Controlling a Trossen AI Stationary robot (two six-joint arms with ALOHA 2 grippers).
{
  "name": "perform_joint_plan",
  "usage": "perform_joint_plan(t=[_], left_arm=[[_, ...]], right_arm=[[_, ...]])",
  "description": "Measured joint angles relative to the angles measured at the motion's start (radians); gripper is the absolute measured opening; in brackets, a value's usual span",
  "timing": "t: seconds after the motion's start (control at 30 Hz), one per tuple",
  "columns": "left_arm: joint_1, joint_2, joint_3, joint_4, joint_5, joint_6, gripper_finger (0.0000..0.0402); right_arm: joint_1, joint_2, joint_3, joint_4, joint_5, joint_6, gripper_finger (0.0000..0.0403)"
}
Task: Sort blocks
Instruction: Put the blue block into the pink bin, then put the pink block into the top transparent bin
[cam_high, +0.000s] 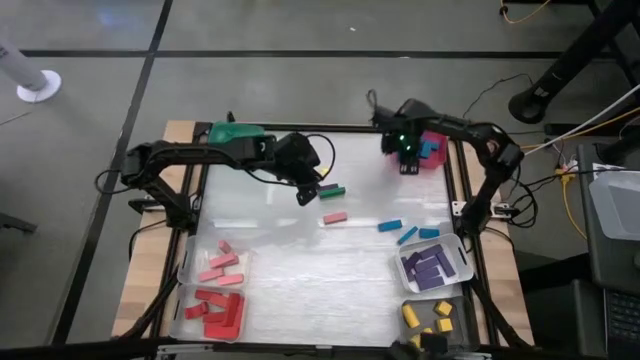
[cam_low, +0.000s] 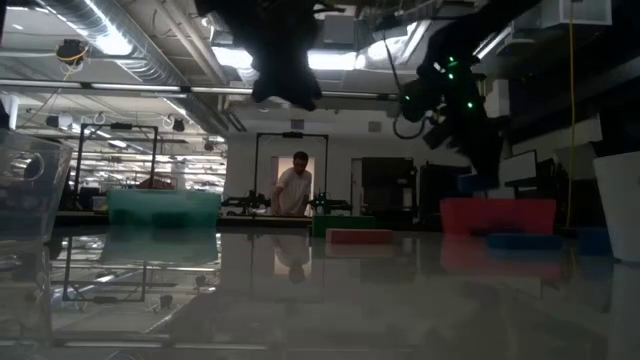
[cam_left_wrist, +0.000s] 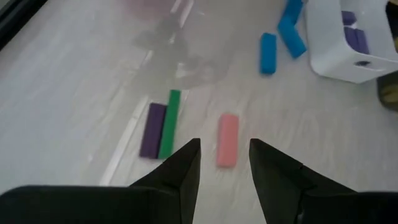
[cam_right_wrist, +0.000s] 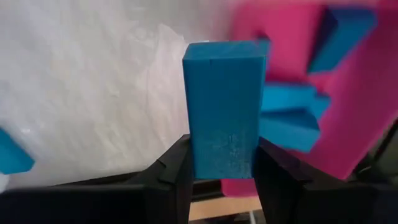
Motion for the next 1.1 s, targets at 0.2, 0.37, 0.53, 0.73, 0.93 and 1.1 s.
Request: perform_joint_plan(t=[0.2,0.37,0.53,0.73,0.93,1.1], left_arm=[[-0.045,0.052,0.0,0.099,-0.001,0.027,0.0125],[-0.076,0.116,0.0,0.175,-0.001,0.042,0.0125],[-0.102,0.19,0.0,0.177,-0.001,0.036,0.0125],[-0.117,0.297,0.0,0.2,-0.001,0.038,0.0125],[-0.116,0.393,-0.001,0.223,-0.002,0.076,0.0125],[-0.121,0.435,-0.001,0.228,-0.004,0.094,0.0125]], right_arm=[[-0.15,0.0,0.0,0.028,0.0,-0.031,0.0138],[-0.225,0.0,-0.001,0.082,0.013,-0.029,0.0142],[-0.25,0.0,-0.001,0.091,0.027,-0.026,0.0186],[-0.247,0.0,-0.001,0.107,0.05,-0.019,0.0254],[-0.248,0.0,-0.001,0.107,0.041,0.027,0.0284],[-0.248,0.0,-0.001,0.111,0.038,0.029,0.0287]])
